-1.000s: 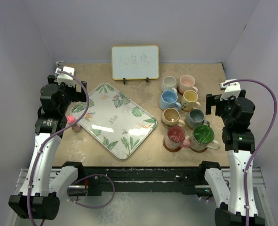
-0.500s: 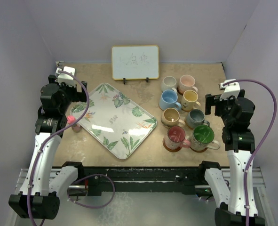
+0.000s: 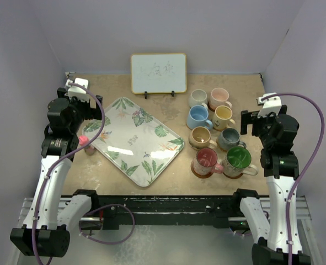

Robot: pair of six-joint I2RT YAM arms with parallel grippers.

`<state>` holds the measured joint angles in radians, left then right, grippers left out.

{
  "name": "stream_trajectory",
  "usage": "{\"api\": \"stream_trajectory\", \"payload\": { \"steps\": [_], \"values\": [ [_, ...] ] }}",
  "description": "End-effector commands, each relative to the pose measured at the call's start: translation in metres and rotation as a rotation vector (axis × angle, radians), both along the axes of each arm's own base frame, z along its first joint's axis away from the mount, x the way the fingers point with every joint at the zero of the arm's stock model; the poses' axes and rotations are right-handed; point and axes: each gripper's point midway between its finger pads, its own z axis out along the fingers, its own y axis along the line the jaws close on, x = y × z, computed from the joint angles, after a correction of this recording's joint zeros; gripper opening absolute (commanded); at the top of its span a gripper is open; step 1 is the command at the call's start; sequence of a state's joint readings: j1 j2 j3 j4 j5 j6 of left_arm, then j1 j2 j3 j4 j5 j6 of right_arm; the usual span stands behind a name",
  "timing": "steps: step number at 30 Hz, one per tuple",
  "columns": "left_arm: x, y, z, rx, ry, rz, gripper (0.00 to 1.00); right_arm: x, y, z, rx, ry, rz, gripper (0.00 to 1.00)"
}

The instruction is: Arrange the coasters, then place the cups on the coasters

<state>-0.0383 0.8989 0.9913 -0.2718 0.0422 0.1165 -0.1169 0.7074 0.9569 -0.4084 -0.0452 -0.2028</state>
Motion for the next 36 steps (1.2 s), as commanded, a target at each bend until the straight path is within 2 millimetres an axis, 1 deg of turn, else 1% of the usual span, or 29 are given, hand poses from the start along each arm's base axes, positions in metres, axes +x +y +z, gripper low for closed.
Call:
{"api": "stream_trajectory", "payload": {
  "steps": [1, 23, 25, 27, 30, 32, 33, 36],
  "values": [
    [0.001, 0.002, 0.019, 0.008, -0.058, -0.006, 0.98, 0.003, 0.003, 0.013, -0.011, -0.040, 0.022, 1.00],
    [0.001, 0.002, 0.019, 0.010, -0.059, -0.007, 0.98, 0.002, 0.003, 0.014, -0.009, -0.042, 0.020, 1.00],
    [0.001, 0.002, 0.019, 0.011, -0.061, -0.003, 0.98, 0.002, -0.002, 0.015, -0.013, -0.047, -0.011, 1.00],
    [0.001, 0.004, 0.020, 0.012, -0.063, 0.007, 0.98, 0.000, -0.005, 0.009, 0.000, -0.028, -0.035, 1.00],
    [0.001, 0.005, 0.019, 0.013, -0.063, 0.010, 0.98, 0.001, -0.013, 0.011, 0.011, -0.041, -0.088, 1.00],
    [0.002, 0.005, 0.018, 0.013, -0.062, 0.011, 0.98, 0.001, -0.006, 0.010, 0.014, -0.034, -0.045, 1.00],
    [0.002, 0.005, 0.018, 0.013, -0.062, 0.009, 0.98, 0.003, -0.003, 0.013, -0.001, -0.048, -0.022, 1.00],
    [0.001, 0.005, 0.019, 0.013, -0.064, 0.009, 0.98, 0.003, 0.020, 0.010, 0.011, -0.033, 0.117, 1.00]
  ]
}}
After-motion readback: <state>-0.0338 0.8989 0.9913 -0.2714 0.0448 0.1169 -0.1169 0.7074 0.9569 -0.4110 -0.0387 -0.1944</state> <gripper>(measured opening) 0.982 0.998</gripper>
